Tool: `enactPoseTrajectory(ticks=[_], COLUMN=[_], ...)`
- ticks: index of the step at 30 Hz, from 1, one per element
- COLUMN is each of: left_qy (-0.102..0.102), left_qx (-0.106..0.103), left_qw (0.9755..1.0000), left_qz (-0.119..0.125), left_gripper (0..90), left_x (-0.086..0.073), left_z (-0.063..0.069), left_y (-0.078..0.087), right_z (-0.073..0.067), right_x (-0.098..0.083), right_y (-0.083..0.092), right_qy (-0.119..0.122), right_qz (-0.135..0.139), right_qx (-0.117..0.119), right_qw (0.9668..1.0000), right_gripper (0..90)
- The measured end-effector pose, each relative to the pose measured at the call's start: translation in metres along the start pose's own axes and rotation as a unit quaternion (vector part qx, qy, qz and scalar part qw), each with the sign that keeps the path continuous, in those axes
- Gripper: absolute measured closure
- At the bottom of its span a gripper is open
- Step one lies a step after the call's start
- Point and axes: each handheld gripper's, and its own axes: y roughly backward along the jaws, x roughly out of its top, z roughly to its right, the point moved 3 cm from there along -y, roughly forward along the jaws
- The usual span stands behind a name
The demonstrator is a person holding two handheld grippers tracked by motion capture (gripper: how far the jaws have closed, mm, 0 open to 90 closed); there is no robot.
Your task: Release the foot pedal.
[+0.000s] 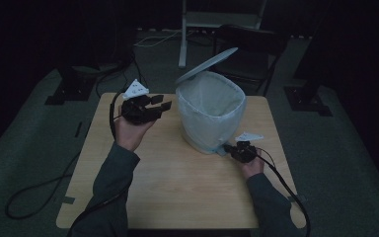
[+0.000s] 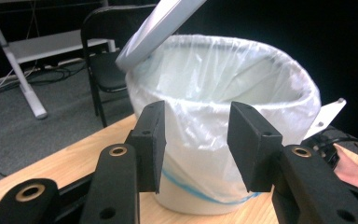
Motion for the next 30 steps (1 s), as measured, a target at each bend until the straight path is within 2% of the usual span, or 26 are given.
enactPoseTrajectory(ticks=[9, 15, 21, 23, 26, 29, 30], left_qy=[0.011, 0.017, 0.020, 0.023, 0.027, 0.033, 0.039], left_qx=[0.001, 0.002, 0.002, 0.003, 0.005, 0.007, 0.008], left_qw=[0.9998, 0.9997, 0.9996, 0.9995, 0.9994, 0.9991, 0.9989], left_qz=[-0.017, -0.019, -0.020, -0.021, -0.021, -0.024, -0.025], left_gripper=[57.3, 57.3, 57.3, 57.3, 57.3, 57.3, 57.3], left_x=[-0.019, -0.024, -0.028, -0.030, -0.035, -0.044, -0.049], left_z=[-0.005, -0.008, -0.009, -0.010, -0.012, -0.014, -0.016], left_y=[0.000, 0.001, 0.001, 0.001, 0.002, 0.003, 0.004], right_z=[0.001, 0.002, 0.003, 0.005, 0.016, 0.032, 0.036], right_x=[0.001, 0.002, 0.005, 0.007, 0.004, -0.002, -0.004], right_y=[0.003, 0.007, 0.013, 0.019, 0.024, 0.030, 0.031], right_qy=[-0.002, -0.003, -0.004, -0.003, -0.018, -0.042, -0.050], right_qz=[0.003, -0.002, 0.012, 0.018, 0.020, 0.013, 0.007], right_qx=[0.003, -0.006, -0.006, -0.022, -0.043, -0.088, -0.100], right_qw=[1.0000, 1.0000, 0.9999, 0.9996, 0.9987, 0.9952, 0.9937], right_gripper=[90.0, 90.0, 90.0, 89.9, 89.9, 88.7, 79.3])
